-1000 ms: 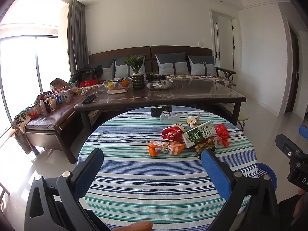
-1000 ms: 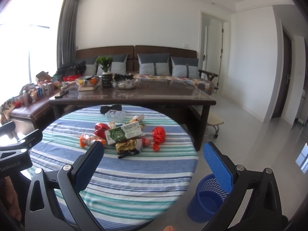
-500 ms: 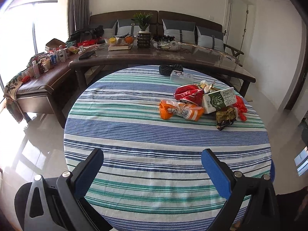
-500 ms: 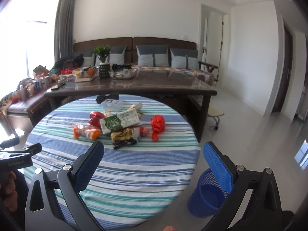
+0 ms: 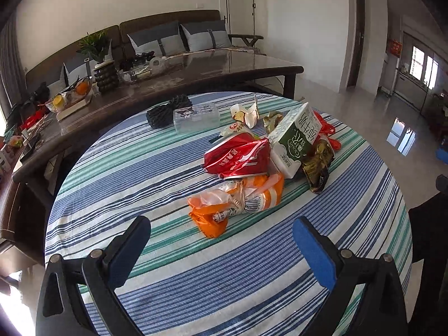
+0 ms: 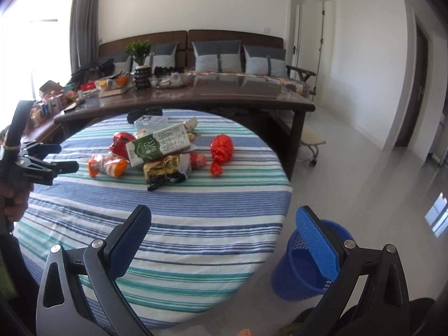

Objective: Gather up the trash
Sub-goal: 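Grasp the red plastic bag with the right gripper while the left gripper grasps the orange snack bag, then carry both bags over the blue wastebasket and open both grippers to drop them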

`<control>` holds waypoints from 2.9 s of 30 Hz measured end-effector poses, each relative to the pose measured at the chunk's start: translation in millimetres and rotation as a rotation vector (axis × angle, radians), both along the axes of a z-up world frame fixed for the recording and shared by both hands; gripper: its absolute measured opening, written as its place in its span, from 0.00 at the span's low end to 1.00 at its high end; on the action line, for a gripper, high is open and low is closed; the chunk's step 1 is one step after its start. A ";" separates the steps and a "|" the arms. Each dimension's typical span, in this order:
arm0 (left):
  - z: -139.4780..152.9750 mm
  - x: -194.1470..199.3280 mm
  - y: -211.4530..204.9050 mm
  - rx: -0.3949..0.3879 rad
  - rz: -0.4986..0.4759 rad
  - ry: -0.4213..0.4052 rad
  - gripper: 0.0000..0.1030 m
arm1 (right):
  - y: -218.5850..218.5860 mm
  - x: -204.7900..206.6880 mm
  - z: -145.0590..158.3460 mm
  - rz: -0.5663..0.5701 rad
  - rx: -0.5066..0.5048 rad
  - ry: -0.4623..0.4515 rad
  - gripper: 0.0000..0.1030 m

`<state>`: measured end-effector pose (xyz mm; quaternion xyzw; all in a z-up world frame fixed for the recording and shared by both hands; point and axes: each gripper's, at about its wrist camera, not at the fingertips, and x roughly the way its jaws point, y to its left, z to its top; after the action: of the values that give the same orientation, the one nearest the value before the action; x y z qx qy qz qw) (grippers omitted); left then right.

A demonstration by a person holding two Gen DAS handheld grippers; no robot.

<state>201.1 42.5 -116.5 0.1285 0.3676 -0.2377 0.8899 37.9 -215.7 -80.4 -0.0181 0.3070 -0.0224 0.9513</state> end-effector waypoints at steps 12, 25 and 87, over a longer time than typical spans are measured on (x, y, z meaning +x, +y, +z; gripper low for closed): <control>-30.4 67.9 -9.9 -0.060 -0.210 0.134 1.00 | -39.7 100.4 -25.9 0.117 0.142 0.180 0.99; -45.4 58.4 -26.2 -0.073 -0.439 0.232 0.89 | -50.1 271.9 -70.4 0.174 0.307 0.446 0.48; 0.0 -72.9 -349.0 -0.203 -0.280 0.362 0.48 | -296.5 104.4 -64.9 -0.135 0.214 0.480 0.42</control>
<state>128.2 -306.5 -116.5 0.0434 0.4736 -0.4137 0.7764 142.3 -512.2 -145.2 0.0983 0.5248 -0.0483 0.8441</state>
